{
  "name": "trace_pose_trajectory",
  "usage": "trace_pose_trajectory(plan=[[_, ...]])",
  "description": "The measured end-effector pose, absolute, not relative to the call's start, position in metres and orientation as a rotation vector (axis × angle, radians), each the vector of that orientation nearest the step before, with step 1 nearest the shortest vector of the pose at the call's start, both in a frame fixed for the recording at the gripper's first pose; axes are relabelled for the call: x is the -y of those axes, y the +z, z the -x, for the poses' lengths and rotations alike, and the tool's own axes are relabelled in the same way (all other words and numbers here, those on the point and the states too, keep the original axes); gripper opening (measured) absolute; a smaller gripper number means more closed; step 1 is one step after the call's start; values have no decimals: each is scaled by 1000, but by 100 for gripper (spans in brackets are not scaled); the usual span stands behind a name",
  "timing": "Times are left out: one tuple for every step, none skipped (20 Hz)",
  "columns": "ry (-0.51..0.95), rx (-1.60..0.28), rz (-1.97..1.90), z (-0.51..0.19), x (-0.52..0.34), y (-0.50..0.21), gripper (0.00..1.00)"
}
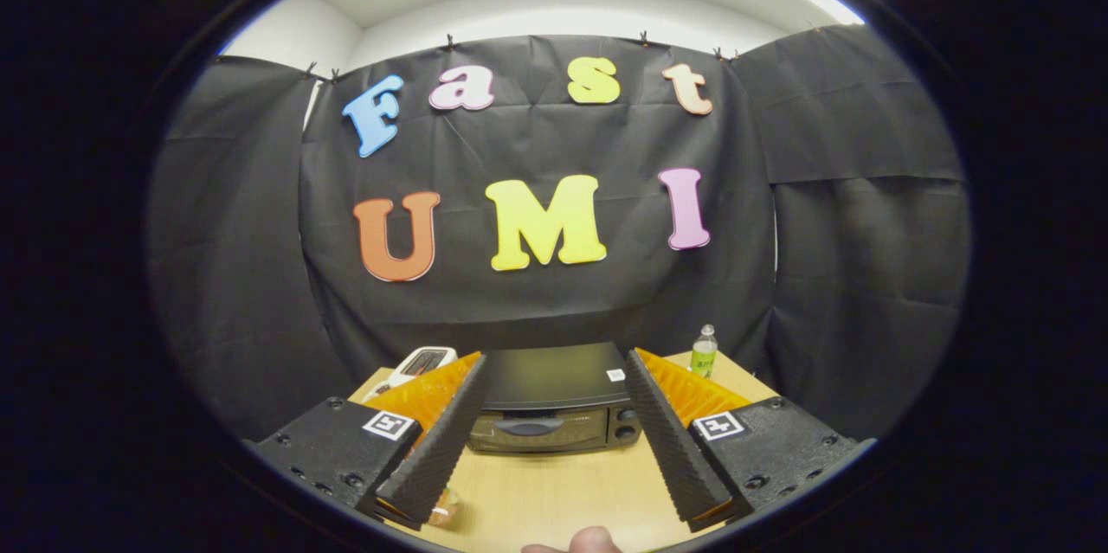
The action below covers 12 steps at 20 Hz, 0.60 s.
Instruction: Open the toaster oven, put the food inside, and close the toaster oven door.
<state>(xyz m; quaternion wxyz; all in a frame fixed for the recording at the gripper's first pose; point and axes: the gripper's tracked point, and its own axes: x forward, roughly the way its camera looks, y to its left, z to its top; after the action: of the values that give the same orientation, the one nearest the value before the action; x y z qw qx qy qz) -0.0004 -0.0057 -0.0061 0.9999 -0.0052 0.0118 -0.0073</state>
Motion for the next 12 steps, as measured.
trace_pose_trajectory(plan=[[-12,-27,10,-1,5,-8,100],[-11,-29,11,-1,5,-8,100],[-11,-30,11,-2,5,-9,100],[-10,-31,10,-2,5,-9,100],[-9,-31,10,-2,4,-9,100],[-7,-33,9,-3,4,-10,100],[-6,-34,9,-4,3,-10,100],[-4,-36,9,-5,3,-11,100],[-2,-38,9,-5,3,-12,100],[-1,-39,9,-6,2,-12,100],[0,-41,9,-7,3,-14,100],[1,-45,7,-8,3,-15,100]])
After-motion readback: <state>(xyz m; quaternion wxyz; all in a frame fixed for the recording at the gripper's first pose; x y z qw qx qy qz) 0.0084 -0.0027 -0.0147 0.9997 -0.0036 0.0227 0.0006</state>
